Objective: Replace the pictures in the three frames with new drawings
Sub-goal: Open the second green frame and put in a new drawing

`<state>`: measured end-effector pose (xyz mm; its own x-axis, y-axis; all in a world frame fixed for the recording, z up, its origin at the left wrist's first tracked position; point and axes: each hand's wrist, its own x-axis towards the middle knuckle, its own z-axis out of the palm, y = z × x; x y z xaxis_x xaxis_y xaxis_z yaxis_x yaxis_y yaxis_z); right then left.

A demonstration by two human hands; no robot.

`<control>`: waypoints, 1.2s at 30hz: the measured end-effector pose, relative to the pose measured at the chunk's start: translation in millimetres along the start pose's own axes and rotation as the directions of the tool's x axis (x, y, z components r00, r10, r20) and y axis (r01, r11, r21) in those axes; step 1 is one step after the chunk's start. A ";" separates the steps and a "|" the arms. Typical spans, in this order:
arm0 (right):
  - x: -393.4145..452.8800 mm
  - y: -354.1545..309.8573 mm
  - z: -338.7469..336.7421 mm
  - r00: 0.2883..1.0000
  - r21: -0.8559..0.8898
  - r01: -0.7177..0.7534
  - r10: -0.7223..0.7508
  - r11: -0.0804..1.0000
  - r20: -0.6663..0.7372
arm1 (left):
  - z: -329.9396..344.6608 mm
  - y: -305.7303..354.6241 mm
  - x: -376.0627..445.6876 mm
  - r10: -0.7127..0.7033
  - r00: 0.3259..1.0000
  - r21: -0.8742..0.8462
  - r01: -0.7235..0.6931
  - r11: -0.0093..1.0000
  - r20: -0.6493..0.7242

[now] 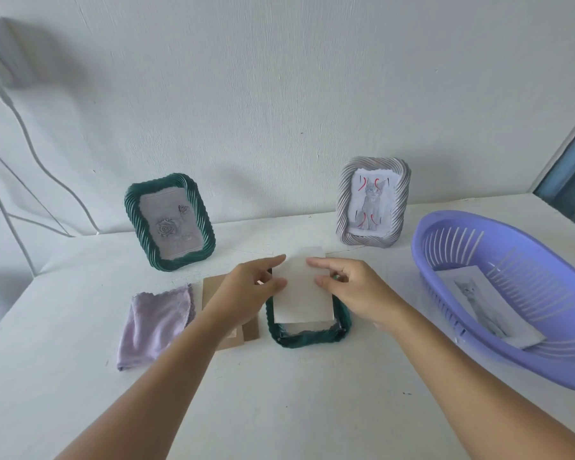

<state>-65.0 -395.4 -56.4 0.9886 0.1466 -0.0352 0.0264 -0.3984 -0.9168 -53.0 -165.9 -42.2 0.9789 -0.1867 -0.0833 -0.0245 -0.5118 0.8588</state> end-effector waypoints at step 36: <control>10.4 12.0 0.1 0.990 -0.701 0.032 0.072 0.713 0.119 | 20.9 -19.3 7.6 0.005 0.999 0.539 -0.023 0.842 0.035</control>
<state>-54.4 -398.6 -67.8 0.9633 0.2240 -0.1480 0.1547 -0.9136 -0.3759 -49.4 -175.0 -69.9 0.9711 -0.2185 -0.0964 -0.1528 -0.8785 0.4528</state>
